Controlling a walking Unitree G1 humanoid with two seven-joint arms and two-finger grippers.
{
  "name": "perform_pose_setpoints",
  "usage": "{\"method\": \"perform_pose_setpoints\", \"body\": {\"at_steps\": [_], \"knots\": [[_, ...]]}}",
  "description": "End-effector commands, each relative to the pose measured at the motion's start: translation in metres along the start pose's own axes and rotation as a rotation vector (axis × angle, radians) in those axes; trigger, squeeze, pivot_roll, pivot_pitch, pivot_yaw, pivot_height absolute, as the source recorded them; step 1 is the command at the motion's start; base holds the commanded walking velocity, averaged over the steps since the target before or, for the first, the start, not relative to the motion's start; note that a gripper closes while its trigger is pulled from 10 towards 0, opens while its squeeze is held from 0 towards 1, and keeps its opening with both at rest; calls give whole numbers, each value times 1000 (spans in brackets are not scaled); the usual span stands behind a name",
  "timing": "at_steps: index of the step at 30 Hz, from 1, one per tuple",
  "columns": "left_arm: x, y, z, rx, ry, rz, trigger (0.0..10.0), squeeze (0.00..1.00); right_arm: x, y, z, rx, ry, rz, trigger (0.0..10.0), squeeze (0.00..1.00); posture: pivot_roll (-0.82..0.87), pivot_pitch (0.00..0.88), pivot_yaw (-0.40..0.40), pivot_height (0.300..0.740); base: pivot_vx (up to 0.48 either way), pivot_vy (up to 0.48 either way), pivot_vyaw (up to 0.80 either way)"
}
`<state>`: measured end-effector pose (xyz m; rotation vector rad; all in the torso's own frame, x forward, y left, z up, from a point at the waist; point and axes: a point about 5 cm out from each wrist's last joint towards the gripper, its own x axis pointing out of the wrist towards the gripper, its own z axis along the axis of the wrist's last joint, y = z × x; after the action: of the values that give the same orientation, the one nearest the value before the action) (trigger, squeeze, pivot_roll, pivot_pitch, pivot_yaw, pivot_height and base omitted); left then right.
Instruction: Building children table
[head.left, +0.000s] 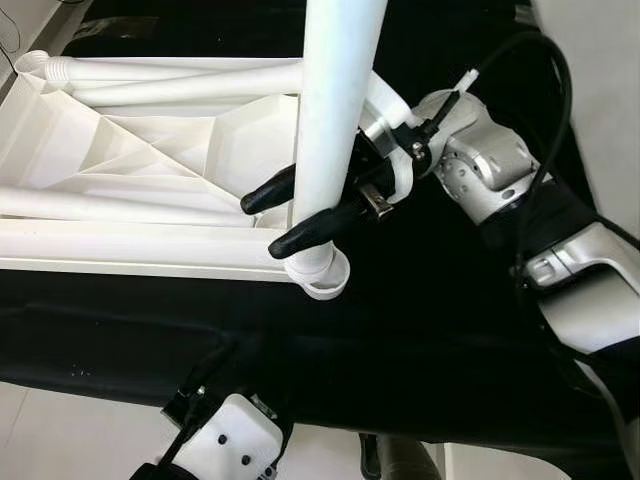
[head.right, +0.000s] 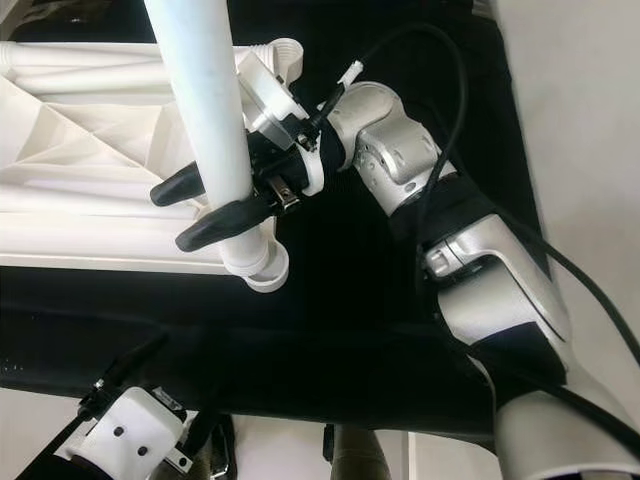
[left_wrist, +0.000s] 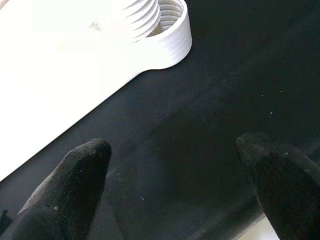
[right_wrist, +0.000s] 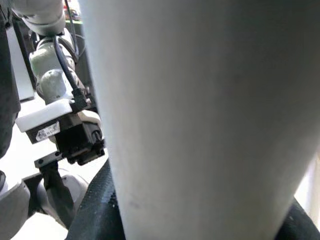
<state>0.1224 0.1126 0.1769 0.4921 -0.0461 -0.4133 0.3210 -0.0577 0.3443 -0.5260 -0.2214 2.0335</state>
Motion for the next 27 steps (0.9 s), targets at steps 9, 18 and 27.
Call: {"method": "perform_pose_setpoints", "body": {"at_steps": [9, 18, 27], "knots": [[-1, -3, 0, -11, 11, -1, 10000, 0, -3, 9, -18, 92, 63, 30, 10000, 0, 96, 427, -21, 740, 0, 0, 0], [0, -4, 0, -7, 9, 2, 10000, 0, -4, 16, -20, 119, 77, 64, 10000, 0, 93, 426, -23, 740, 0, 0, 0], [0, -4, 0, -4, 9, 4, 10000, 0, -4, 20, -22, 136, 80, 85, 10000, 0, 92, 426, -23, 740, 0, 0, 0]]}}
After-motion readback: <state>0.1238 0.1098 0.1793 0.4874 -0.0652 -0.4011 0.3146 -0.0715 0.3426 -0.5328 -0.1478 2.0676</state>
